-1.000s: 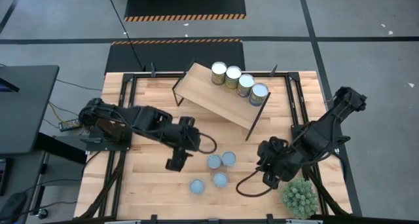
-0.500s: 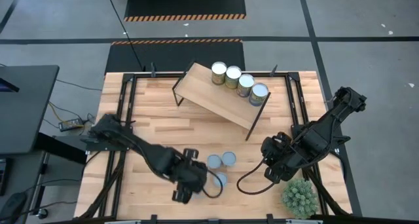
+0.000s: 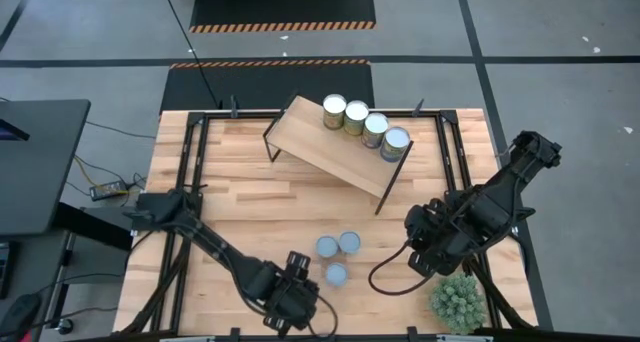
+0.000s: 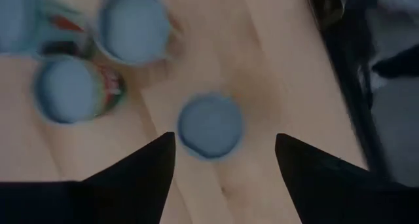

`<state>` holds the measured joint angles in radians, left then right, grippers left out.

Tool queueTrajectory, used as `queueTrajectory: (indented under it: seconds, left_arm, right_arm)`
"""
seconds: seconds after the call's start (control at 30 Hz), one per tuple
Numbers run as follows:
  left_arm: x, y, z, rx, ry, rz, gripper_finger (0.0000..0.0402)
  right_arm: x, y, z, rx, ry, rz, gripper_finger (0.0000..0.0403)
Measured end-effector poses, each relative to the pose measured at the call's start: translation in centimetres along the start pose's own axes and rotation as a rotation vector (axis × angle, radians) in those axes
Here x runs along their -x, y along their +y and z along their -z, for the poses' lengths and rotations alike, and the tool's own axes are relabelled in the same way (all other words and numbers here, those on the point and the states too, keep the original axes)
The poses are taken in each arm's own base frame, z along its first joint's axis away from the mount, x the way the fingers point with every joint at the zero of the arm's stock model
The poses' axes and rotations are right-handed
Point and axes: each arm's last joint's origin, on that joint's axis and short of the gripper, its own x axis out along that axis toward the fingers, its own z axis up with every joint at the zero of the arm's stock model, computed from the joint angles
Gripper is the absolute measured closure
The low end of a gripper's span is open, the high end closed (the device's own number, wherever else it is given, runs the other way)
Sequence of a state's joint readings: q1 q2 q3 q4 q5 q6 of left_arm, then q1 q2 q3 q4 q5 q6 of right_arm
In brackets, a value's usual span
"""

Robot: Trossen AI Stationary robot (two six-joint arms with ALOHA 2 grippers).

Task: Pick and place cans onto a shelf
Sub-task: Put the blue tuna can on the shelf

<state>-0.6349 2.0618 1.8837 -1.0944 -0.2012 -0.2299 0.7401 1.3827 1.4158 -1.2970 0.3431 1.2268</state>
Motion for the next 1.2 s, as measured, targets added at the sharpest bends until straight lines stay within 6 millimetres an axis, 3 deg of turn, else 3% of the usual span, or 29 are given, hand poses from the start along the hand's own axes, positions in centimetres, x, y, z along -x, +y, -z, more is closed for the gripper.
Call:
queueTrajectory:
  seconds: [0.27,0.57,0.77,1.03,1.2]
  left_arm:
    - [-3.6,-1.1,3.6,0.006,0.007,0.037,0.0149]
    - [-7.2,0.0,5.7,0.199,0.003,0.022,0.0149]
    - [-7.2,1.2,5.8,0.380,0.067,0.073,0.0140]
    - [-5.8,1.5,5.4,0.394,0.019,0.116,0.0092]
    - [-6.0,2.6,5.2,0.426,0.024,0.104,0.0099]
  right_arm:
    - [0.3,0.6,0.4,-0.022,-0.068,-0.034,0.0298]
    - [0.3,0.8,0.4,-0.067,-0.075,-0.053,0.0298]
    - [0.4,1.2,0.3,-0.080,-0.082,-0.088,0.0298]
    - [0.4,1.3,0.2,-0.080,-0.106,-0.098,0.0298]
    - [0.4,1.4,0.1,-0.075,-0.127,-0.105,0.0298]
